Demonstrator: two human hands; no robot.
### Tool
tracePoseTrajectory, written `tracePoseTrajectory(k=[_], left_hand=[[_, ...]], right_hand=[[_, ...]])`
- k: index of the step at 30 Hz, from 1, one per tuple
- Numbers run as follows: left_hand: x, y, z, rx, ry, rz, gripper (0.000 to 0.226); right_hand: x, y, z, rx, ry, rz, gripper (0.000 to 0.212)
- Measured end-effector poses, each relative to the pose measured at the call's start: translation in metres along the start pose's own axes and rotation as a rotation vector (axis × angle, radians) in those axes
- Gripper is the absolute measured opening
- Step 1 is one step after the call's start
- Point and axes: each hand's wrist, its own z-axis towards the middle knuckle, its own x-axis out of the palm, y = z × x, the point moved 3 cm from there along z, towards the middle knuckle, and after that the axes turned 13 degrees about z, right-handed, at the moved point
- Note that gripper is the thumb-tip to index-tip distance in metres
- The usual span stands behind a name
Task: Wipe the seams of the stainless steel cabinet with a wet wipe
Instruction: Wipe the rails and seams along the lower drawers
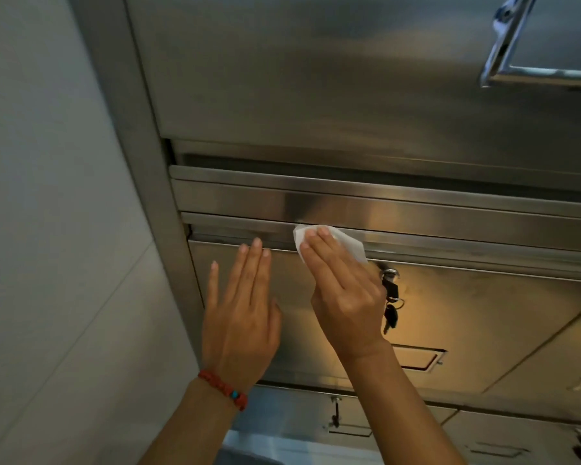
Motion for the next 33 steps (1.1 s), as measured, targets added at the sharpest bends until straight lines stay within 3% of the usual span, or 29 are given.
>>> tracePoseTrajectory(k=[10, 15, 33], left_hand=[[0.010, 0.021, -0.001, -0.030, 0.047, 0.029, 0.055], [0.012, 0.021, -0.001, -0.027, 0.016, 0.030, 0.053], [0.013, 0.021, -0.003, -0.033, -0.053, 0.012, 0.052]], right_hand=[[0.018, 0.011, 0.007, -0.043, 0.042, 0.051, 0.019], [0.011, 0.007, 0.003, 0.006, 0.018, 0.028, 0.021], [0.007, 0.003, 0.010, -0.093, 0.050, 0.002, 0.020]])
